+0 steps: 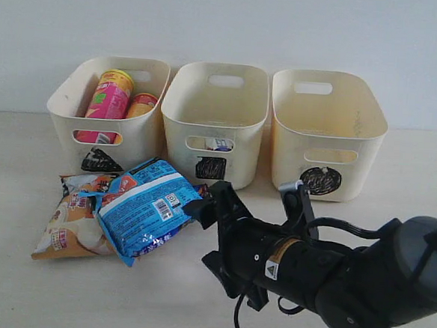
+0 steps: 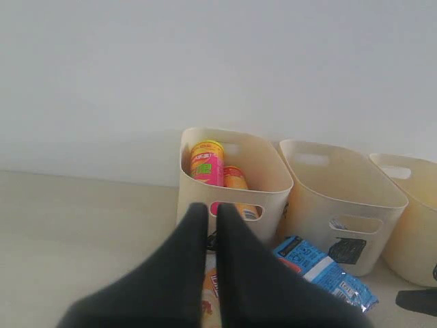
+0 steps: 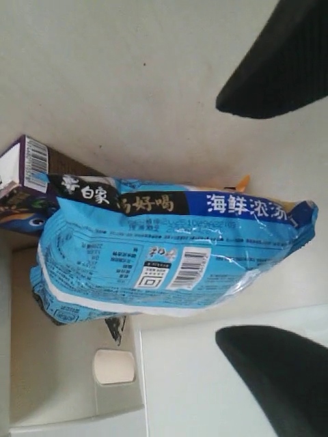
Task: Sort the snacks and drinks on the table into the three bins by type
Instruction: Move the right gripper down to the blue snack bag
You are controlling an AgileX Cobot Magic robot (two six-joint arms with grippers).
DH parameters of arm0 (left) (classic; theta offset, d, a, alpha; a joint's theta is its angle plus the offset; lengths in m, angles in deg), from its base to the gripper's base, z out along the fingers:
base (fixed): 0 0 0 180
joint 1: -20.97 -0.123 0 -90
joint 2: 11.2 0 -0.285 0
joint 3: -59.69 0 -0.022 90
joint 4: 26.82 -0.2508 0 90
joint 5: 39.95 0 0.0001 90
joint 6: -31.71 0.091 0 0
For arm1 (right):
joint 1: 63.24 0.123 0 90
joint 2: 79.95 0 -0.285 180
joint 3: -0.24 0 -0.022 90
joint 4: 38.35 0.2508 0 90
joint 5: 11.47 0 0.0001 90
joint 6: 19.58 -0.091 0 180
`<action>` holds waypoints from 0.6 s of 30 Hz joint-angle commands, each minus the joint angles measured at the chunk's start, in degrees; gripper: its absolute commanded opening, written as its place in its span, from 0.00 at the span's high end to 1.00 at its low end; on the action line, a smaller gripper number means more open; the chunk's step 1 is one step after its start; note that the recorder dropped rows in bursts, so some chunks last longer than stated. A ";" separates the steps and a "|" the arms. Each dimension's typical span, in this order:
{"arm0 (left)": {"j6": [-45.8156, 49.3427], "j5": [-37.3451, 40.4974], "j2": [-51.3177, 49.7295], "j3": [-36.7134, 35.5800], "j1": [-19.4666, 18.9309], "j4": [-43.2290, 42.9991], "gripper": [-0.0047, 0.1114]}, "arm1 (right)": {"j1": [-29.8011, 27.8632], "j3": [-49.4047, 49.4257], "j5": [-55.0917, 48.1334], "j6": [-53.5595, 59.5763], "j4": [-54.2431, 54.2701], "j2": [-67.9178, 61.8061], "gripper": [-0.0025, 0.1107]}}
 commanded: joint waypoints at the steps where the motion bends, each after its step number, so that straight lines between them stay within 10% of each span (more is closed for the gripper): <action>1: 0.37 0.01 0.07 -0.21 0.34 0.30 0.92 | 0.10 -2.80 -0.78 0.23 -0.98 -1.98 0.27; 18: 0.37 0.01 0.07 -0.21 0.34 0.30 0.92 | 0.23 -13.28 -4.19 -3.60 -4.67 -9.51 0.28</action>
